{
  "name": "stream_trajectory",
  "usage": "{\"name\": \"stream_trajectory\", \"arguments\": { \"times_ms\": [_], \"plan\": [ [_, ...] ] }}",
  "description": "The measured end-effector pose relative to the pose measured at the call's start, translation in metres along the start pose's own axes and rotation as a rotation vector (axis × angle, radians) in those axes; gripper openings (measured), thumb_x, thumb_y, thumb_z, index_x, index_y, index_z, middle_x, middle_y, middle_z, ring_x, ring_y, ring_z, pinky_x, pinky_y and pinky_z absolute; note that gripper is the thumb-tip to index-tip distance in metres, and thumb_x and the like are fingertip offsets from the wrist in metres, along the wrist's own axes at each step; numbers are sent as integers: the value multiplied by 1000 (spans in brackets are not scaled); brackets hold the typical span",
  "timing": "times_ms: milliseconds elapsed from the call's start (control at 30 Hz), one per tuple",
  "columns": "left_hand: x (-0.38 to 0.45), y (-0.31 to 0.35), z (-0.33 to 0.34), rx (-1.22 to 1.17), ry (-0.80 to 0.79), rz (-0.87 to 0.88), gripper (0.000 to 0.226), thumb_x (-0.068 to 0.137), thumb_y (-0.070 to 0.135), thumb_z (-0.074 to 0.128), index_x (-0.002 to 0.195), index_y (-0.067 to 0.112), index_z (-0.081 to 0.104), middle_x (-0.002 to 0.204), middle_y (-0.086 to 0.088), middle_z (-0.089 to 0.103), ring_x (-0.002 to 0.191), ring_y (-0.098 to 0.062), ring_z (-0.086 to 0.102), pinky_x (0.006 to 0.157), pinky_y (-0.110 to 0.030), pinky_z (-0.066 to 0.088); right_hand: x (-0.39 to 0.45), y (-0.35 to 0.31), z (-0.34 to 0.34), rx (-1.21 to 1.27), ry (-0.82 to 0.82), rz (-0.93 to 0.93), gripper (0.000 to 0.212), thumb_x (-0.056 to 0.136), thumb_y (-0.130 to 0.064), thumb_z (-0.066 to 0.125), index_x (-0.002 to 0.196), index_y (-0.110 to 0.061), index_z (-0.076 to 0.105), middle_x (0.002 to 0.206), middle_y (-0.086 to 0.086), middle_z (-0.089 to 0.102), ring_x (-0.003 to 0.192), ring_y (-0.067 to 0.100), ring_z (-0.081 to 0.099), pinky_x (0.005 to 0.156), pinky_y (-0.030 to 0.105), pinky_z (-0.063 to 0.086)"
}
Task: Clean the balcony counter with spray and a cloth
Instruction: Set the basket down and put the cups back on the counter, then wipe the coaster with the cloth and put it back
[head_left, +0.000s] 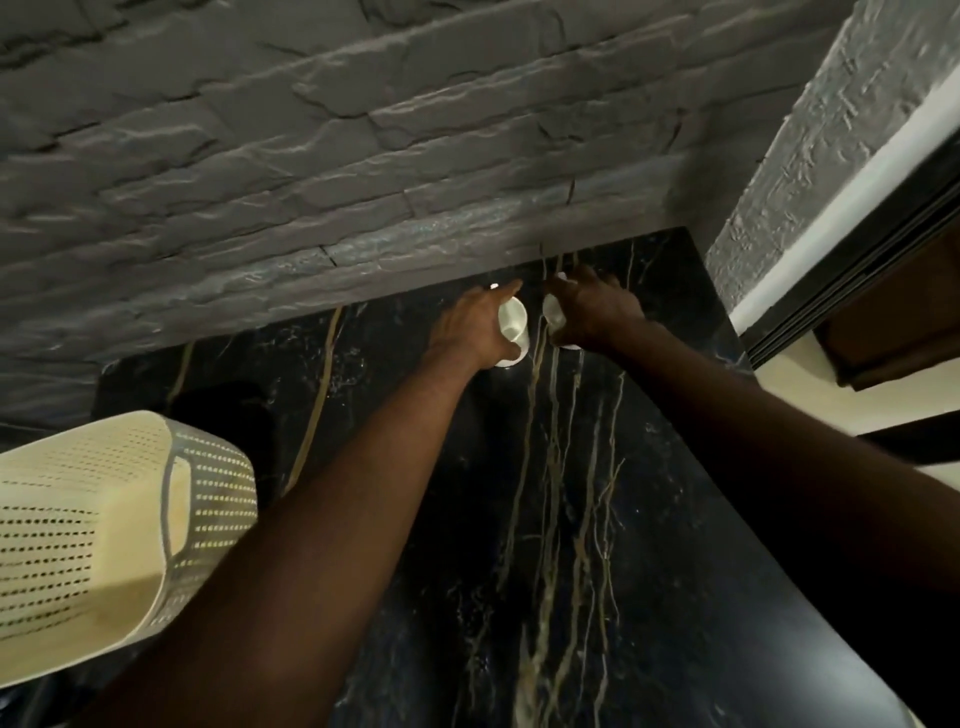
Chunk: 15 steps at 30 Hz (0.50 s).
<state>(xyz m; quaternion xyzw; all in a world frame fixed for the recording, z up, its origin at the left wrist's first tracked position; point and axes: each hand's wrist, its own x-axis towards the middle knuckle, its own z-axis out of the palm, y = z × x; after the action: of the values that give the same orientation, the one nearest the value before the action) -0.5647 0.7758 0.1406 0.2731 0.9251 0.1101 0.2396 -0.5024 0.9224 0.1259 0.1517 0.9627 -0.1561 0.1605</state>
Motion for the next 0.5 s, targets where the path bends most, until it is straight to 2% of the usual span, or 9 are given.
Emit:
{"name": "stream_trajectory", "arguments": {
  "times_ms": [100, 200, 267, 333, 433, 500],
  "plan": [
    [-19, -4, -3, -85, 66, 14, 98, 69, 29, 81, 149, 33, 24, 147, -7, 36, 133, -29, 39, 104, -44, 39, -20, -15, -9, 27, 104, -15, 76, 81, -41, 67, 144, -33, 25, 152, 13, 19, 135, 43, 23, 104, 57, 29],
    [-61, -15, -11, -145, 224, 75, 84, 72, 33, 78, 144, 28, 35, 144, -4, 40, 130, -24, 42, 103, -39, 42, -54, -46, -19, 145, 302, -137, 62, 83, -34, 66, 138, -22, 39, 143, 15, 36, 126, 41, 36, 98, 51, 36],
    [-104, -32, -21, -181, 299, 76, 78, 76, 34, 75, 143, 25, 38, 143, -4, 41, 130, -21, 42, 105, -37, 41, -77, -81, -21, 223, 368, -240, 58, 83, -27, 67, 135, -18, 43, 134, 17, 46, 117, 40, 44, 93, 45, 38],
    [-150, -54, -32, -201, 351, 49, 76, 77, 34, 74, 143, 22, 39, 143, -4, 41, 131, -20, 42, 107, -34, 39, -100, -120, -22, 264, 381, -350, 53, 84, -25, 63, 133, -14, 46, 129, 18, 51, 111, 40, 48, 91, 43, 39],
    [-233, -103, -48, -212, 495, -34, 74, 76, 35, 75, 141, 20, 43, 137, -2, 46, 126, -18, 46, 105, -33, 41, -143, -193, -17, 304, 352, -531, 47, 82, -34, 53, 123, -10, 54, 119, 16, 59, 104, 37, 56, 86, 44, 47],
    [-294, -136, -50, -220, 567, -129, 69, 77, 35, 73, 139, 24, 44, 135, 1, 47, 123, -16, 47, 102, -31, 42, -177, -242, -9, 347, 332, -609, 43, 82, -31, 59, 120, -11, 57, 116, 15, 61, 102, 36, 59, 84, 43, 50]
  ]
}}
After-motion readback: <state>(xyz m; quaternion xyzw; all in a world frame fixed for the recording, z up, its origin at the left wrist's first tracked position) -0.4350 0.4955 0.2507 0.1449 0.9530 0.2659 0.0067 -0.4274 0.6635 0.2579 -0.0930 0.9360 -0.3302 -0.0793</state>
